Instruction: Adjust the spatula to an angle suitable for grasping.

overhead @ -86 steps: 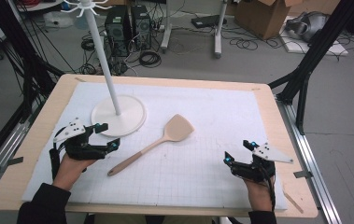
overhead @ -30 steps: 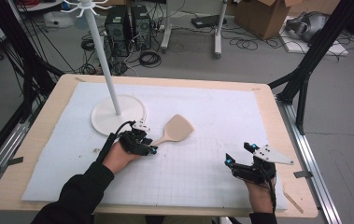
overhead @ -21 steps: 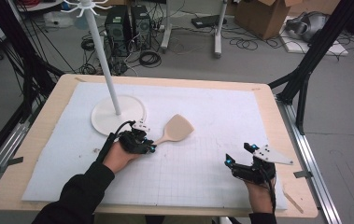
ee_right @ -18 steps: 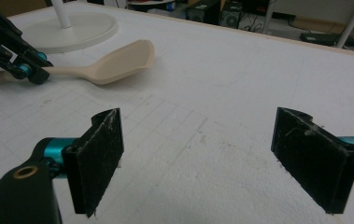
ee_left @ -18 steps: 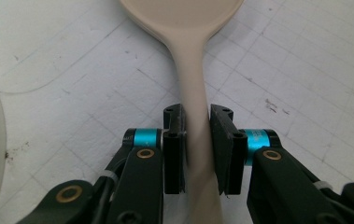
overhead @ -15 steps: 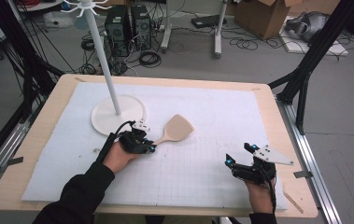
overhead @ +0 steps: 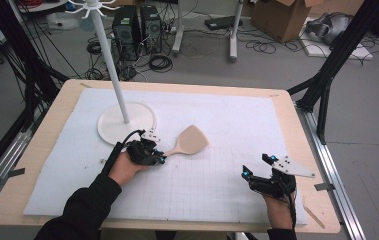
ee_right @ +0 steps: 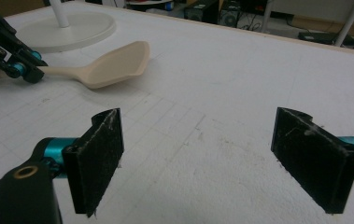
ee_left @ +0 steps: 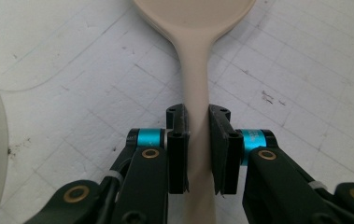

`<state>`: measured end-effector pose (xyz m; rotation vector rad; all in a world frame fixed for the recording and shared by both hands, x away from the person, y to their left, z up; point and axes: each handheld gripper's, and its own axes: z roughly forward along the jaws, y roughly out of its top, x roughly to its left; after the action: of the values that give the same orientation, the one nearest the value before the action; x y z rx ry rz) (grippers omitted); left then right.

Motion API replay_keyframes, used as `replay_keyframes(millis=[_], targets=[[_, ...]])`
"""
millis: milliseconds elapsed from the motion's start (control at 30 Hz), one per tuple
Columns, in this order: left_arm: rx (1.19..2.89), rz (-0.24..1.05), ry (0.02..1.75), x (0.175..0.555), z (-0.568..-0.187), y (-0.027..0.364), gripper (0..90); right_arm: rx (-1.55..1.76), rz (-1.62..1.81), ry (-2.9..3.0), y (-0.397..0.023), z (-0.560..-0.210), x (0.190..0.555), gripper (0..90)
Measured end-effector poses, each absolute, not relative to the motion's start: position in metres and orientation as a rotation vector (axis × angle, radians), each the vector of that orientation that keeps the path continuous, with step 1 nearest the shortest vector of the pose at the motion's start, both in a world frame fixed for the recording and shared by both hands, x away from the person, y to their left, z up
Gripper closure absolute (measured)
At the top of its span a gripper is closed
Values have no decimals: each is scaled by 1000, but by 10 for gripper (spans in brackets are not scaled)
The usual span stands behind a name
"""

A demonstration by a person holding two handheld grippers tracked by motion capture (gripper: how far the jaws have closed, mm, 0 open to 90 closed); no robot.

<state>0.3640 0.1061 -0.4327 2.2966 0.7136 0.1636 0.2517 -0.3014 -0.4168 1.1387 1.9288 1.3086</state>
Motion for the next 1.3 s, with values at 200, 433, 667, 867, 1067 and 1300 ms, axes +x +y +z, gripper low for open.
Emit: replay_keyframes(millis=[200, 433, 667, 867, 1067, 1300], targets=[[2318, 158, 669, 360, -431, 104, 782, 1134, 1310, 1927, -301, -417, 252, 158], [2306, 146, 614, 355, -427, 103, 782, 1135, 1308, 1927, -301, -417, 252, 157], [2295, 113, 483, 345, -420, 100, 781, 1142, 1309, 1927, -300, -417, 251, 158], [2292, 87, 384, 337, -418, 95, 781, 1137, 1313, 1923, -300, -416, 251, 158], [2317, 52, 255, 329, -419, 89, 781, 1135, 1313, 1922, -300, -416, 251, 158], [2321, 31, 123, 320, -421, 83, 780, 1141, 1313, 1922, -300, -416, 251, 158]])
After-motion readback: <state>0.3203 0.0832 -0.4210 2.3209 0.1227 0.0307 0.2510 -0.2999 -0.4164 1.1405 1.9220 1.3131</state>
